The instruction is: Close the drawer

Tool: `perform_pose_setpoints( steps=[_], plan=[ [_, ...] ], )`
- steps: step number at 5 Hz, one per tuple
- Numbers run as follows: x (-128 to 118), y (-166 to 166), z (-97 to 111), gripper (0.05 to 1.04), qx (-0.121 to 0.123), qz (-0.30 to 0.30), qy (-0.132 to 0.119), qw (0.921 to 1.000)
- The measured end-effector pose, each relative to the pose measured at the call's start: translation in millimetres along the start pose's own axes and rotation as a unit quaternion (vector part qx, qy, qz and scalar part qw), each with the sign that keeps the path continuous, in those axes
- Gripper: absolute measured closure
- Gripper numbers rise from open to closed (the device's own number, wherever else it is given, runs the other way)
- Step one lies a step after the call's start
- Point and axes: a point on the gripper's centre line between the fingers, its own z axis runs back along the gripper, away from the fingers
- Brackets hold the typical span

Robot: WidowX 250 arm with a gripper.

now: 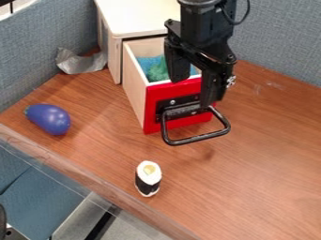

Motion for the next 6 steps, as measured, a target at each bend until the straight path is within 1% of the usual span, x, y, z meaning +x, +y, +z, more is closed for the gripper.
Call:
perform_pose_setpoints(
  steps=[1,2,3,5,6],
  plan=[
    [-2,0,-7,0.083,-0.003,0.002,0.012,0.9999],
    [2,-19,-9,0.083,-0.004,-0.032,0.013,0.9994],
    [3,-36,-17,0.083,-0.002,-0.073,0.021,0.9971],
    [2,-60,-46,0.083,-0.007,-0.139,0.043,0.9894],
    [1,-67,-67,0.083,-0.009,-0.164,0.057,0.9847]
  ],
)
